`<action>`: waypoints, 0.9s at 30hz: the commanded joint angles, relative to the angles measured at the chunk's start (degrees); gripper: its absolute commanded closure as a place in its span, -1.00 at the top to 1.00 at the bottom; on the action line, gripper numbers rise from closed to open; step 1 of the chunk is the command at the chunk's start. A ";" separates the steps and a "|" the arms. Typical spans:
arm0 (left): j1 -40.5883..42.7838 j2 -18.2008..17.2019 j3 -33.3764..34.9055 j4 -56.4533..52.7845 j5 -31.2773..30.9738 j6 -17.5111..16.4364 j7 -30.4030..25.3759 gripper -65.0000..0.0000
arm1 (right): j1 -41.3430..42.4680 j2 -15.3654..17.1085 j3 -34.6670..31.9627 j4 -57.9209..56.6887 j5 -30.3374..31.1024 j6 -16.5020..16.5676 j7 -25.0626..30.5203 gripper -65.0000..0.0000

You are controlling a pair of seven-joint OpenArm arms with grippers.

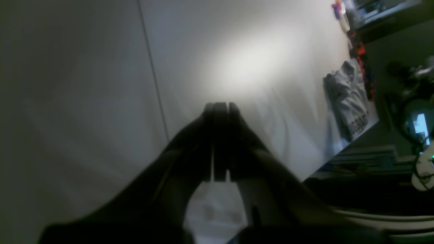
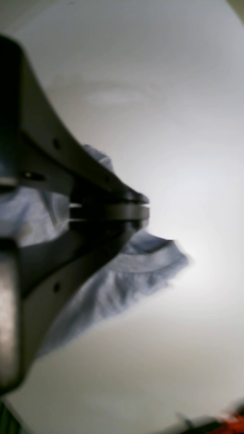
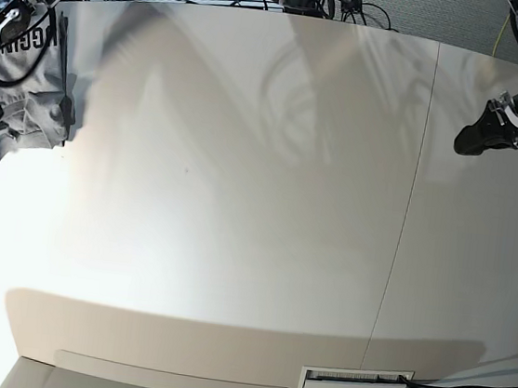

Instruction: Fold the T-shirt properly

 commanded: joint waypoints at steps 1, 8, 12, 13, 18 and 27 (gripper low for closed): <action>-0.28 -2.03 -0.55 0.90 -1.58 -0.06 -0.82 -1.00 | -1.03 1.01 0.48 3.15 0.31 0.15 0.24 -1.00; 5.18 -4.04 -5.99 0.90 -1.58 -0.06 -0.82 -1.00 | -18.97 -0.22 0.48 16.81 2.32 0.46 -1.53 -1.00; 15.37 -4.09 -6.58 0.90 -1.58 -0.06 -0.82 -1.00 | -30.82 -3.91 0.48 18.49 8.55 3.10 -2.47 -1.00; 18.25 -4.11 -6.58 0.90 -1.58 -0.06 -0.82 -1.00 | -33.55 -4.92 0.46 18.49 10.47 3.69 -3.17 -1.00; 31.39 -4.96 -6.58 0.90 -1.58 -0.06 -0.82 -1.00 | -48.46 -7.37 -0.96 18.47 17.29 5.79 -5.11 -1.00; 50.40 -9.97 -2.97 0.83 -1.58 -0.06 -0.82 -1.00 | -65.44 -1.90 -12.44 8.66 16.48 5.75 -0.81 -1.00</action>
